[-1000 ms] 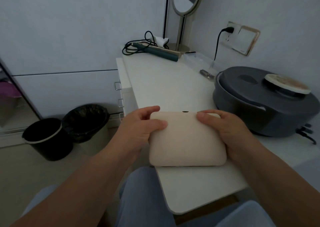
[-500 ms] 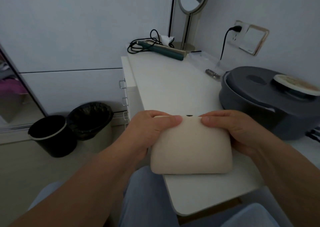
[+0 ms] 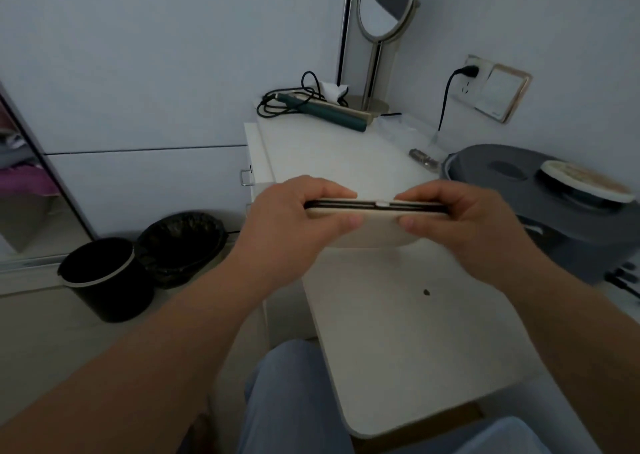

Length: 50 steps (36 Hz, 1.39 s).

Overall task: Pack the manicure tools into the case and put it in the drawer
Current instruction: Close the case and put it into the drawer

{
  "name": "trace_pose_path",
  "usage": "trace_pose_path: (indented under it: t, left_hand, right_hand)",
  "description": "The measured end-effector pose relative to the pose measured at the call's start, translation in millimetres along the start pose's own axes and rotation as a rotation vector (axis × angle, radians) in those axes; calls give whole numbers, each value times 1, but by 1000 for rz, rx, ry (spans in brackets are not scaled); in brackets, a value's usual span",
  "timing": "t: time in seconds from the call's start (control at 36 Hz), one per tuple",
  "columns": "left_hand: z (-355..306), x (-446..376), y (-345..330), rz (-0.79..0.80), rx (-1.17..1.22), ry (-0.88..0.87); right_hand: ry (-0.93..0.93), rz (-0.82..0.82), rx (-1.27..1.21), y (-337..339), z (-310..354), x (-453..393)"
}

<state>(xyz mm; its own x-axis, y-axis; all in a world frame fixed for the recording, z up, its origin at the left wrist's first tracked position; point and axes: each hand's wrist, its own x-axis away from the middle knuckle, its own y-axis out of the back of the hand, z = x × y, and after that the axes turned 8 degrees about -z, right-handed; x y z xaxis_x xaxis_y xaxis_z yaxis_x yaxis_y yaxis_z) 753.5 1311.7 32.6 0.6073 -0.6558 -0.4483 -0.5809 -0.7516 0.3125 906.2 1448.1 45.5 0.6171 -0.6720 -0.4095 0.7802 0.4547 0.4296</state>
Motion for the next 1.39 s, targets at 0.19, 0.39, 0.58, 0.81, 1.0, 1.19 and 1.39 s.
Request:
trace_pose_path:
  t: [0.19, 0.39, 0.58, 0.81, 1.0, 1.19, 1.39]
  left_hand:
    - [20, 11, -3, -45, -128, -136]
    - [36, 38, -14, -31, -258, -254]
    - [39, 44, -17, 46, -282, -194]
    - [41, 55, 2, 222, -258, -198]
    - [70, 76, 45, 23, -250, -135]
    - [160, 90, 119, -30, -434, 273]
    - [256, 94, 149, 23, -459, 585]
  right_hand:
    - [76, -33, 153, -15, -12, 14]
    - [256, 15, 387, -22, -32, 40]
    - [230, 43, 504, -29, -36, 46]
    - [125, 36, 556, -36, -18, 55]
    - [146, 19, 617, -62, 6, 57]
    - [209, 174, 722, -124, 21, 19]
    - [208, 315, 892, -192, 10, -67]
